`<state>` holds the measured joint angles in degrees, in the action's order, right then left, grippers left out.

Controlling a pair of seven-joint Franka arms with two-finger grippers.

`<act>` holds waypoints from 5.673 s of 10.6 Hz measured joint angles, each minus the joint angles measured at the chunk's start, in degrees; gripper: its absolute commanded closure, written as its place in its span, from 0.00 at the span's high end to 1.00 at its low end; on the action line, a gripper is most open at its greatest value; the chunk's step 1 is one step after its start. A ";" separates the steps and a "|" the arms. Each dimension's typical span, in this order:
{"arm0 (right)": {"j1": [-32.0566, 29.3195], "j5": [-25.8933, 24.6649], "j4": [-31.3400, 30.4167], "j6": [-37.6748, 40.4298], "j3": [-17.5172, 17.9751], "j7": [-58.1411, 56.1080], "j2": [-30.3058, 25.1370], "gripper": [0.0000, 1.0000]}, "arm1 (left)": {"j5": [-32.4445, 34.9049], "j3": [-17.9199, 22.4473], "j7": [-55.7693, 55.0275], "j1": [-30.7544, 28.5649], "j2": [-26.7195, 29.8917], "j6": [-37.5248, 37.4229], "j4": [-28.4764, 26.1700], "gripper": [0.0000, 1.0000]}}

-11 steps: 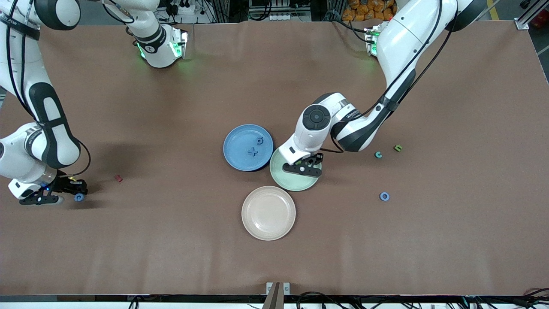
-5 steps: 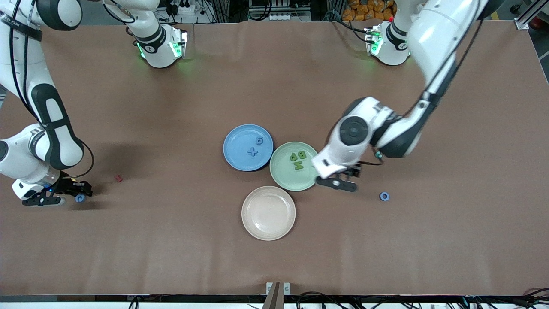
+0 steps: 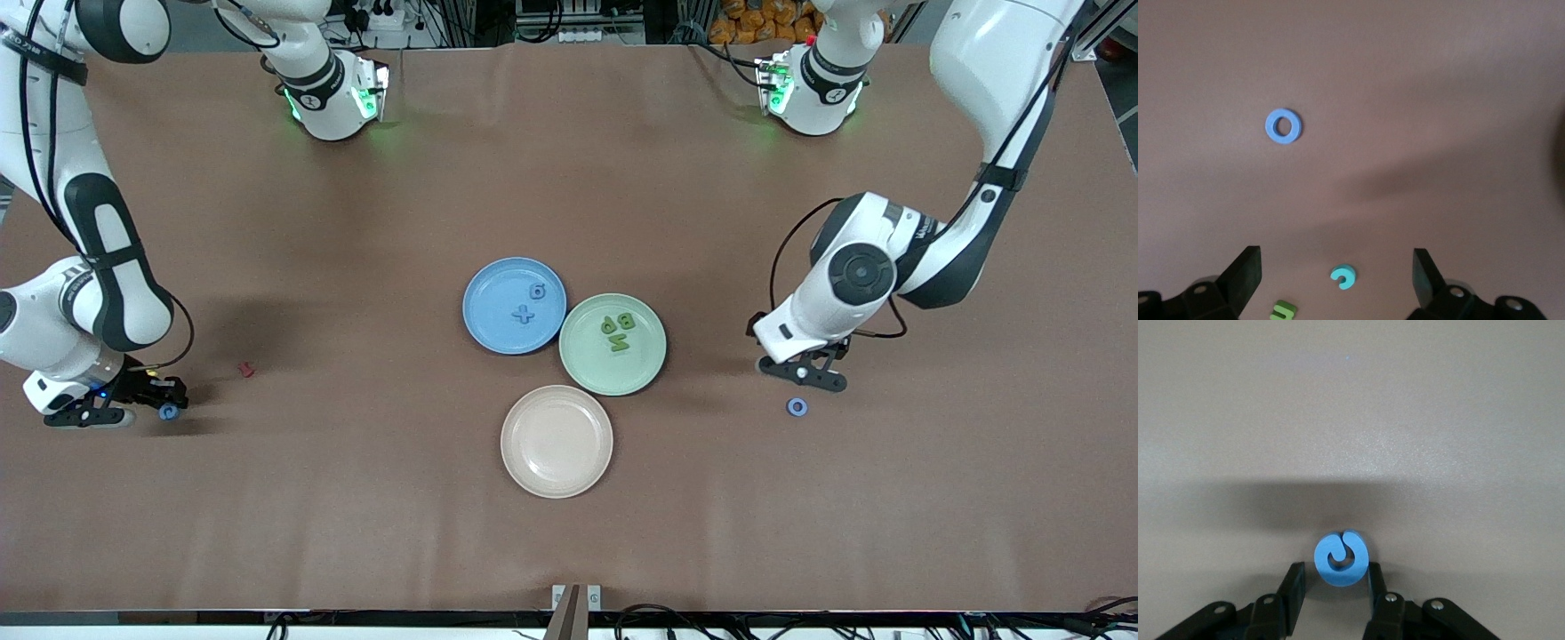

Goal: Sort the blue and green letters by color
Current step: 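Release the e on the blue plate while the left gripper reaches green u, then grasp the green u with the left gripper while the right gripper reaches blue m, then carry the u over the green plate while the right gripper grasps the m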

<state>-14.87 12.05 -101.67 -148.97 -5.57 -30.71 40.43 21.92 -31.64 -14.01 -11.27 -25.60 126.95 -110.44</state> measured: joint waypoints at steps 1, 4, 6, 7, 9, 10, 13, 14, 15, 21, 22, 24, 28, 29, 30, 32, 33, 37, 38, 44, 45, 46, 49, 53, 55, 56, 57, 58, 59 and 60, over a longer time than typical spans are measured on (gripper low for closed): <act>-0.01 0.06 0.07 -0.08 0.00 0.00 0.03 0.39 | 0.00 -1.86 3.12 -4.09 1.83 5.19 -5.58 1.00; 0.00 0.14 0.19 -0.80 0.02 0.00 0.19 0.16 | 0.00 -4.80 14.77 -12.01 5.75 14.97 -18.36 1.00; 0.12 0.14 0.46 -1.19 0.13 0.00 0.34 0.08 | 0.00 -5.07 19.76 -13.00 7.06 17.95 -22.45 1.00; 0.49 0.16 0.70 -1.35 0.28 0.00 0.42 0.08 | 0.00 -5.08 22.38 -13.44 7.19 19.19 -23.63 1.00; 2.27 0.44 1.54 -1.43 0.38 1.49 0.20 0.08 | 0.01 -5.08 27.22 -13.82 7.18 19.81 -24.22 1.00; 3.68 0.50 2.01 -0.18 0.13 3.93 -0.41 0.08 | 0.01 -5.09 29.33 -14.00 7.18 19.81 -24.23 1.00; 11.83 0.58 1.37 10.18 -1.01 16.24 -6.39 0.10 | 2.07 -5.08 33.09 -16.15 6.51 20.41 -24.42 1.00; 15.81 0.60 -0.30 11.01 -1.46 19.21 -8.38 0.10 | 3.71 -5.08 33.15 -17.37 5.73 20.79 -24.48 1.00; 20.24 0.63 -2.38 11.23 -2.10 21.79 -9.97 0.10 | 4.56 -5.07 33.33 -18.35 4.85 21.41 -24.49 1.00; 52.27 0.92 -7.01 14.66 -7.17 30.73 -13.26 0.11 | 9.61 -4.90 33.54 -22.33 1.57 22.00 -24.69 0.87; 55.23 1.10 -7.00 14.65 -7.12 31.53 -13.28 0.11 | 9.83 -4.90 33.74 -22.91 0.92 22.23 -24.70 0.83; 59.90 1.27 -6.99 14.65 -5.74 33.99 -13.28 0.96 | 9.85 -4.97 33.80 -22.93 0.32 22.39 -24.71 0.81; 63.28 1.41 -6.91 14.64 -1.85 44.79 -13.28 1.00 | 9.86 -5.17 32.17 -22.83 0.19 22.39 -25.13 0.80; 63.10 1.41 -6.77 14.59 -2.10 45.06 -13.29 1.00 | 9.86 -5.47 31.20 -22.78 0.19 22.39 -25.28 0.79; 62.34 1.41 -6.61 14.60 -2.65 45.29 -13.34 1.00 | 9.86 -5.66 30.82 -22.71 0.20 22.39 -25.39 0.79; 57.32 1.38 -5.44 16.60 -3.85 45.43 -13.59 1.00 | 9.86 -5.71 30.81 -22.65 0.23 22.39 -25.45 0.79; 53.56 1.34 -4.55 17.72 -4.03 44.23 -13.78 1.00 | 9.86 -5.71 30.80 -22.64 0.24 22.39 -25.46 0.79; 38.81 -0.60 -3.86 18.64 -4.42 34.65 -14.15 1.00 | 9.86 -5.71 30.76 -22.65 0.28 22.39 -25.49 0.70; 34.84 -1.35 -3.76 18.63 -4.43 32.08 -14.15 1.00 | 9.86 -5.71 30.76 -22.66 0.36 22.39 -25.48 0.69; 12.52 -12.41 -3.46 17.40 -4.22 22.82 -12.36 1.00 | 9.87 -5.67 30.76 -22.79 1.39 21.54 -25.71 0.08; 10.25 -12.57 -2.75 16.86 -4.17 19.96 -11.75 1.00 | 9.87 -5.66 30.76 -22.82 1.63 21.53 -25.71 0.00; 8.13 -12.58 -1.85 16.54 -4.11 16.62 -11.03 1.00 | 9.87 -5.67 30.76 -22.82 1.70 21.50 -25.73 0.00; 2.50 -12.58 0.88 16.32 -3.09 9.57 -8.72 1.00 | 9.87 -5.83 30.76 -22.82 1.75 21.51 -25.71 0.00; -1.93 -12.58 6.00 15.53 -0.80 3.60 -2.58 1.00 | 9.83 -13.33 25.84 -22.97 4.98 20.63 -22.64 0.00; -2.00 -12.57 6.49 13.38 -0.61 1.86 -0.73 1.00 | 9.59 -19.00 16.62 -22.45 5.93 16.27 -18.76 0.00; -2.18 -12.05 6.52 12.20 -0.61 0.96 0.15 1.00 | 8.02 -20.78 11.64 -21.00 5.86 13.20 -16.18 0.00; -2.43 -10.19 6.54 11.39 -0.62 -0.75 0.99 1.00 | 5.39 -21.42 7.09 -17.92 5.56 10.05 -12.95 0.00; -2.67 -7.94 6.59 10.98 -0.63 -2.80 1.54 1.00 | 3.43 -21.50 1.54 -13.75 4.75 7.42 -9.37 0.00; -2.85 -6.45 6.63 10.73 -0.64 -3.95 1.82 1.00 | 2.82 -21.42 -4.97 -9.52 3.25 5.80 -6.18 0.00; -2.95 -5.88 6.66 10.44 -0.64 -4.29 1.86 1.00 | 2.80 -21.08 -10.83 -6.03 1.11 5.19 -3.77 0.00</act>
<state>-17.82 6.17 -95.01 -138.53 -6.21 -35.00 42.29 24.72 -52.72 -24.84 -17.30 -24.49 132.15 -114.21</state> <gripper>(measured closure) 0.000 0.736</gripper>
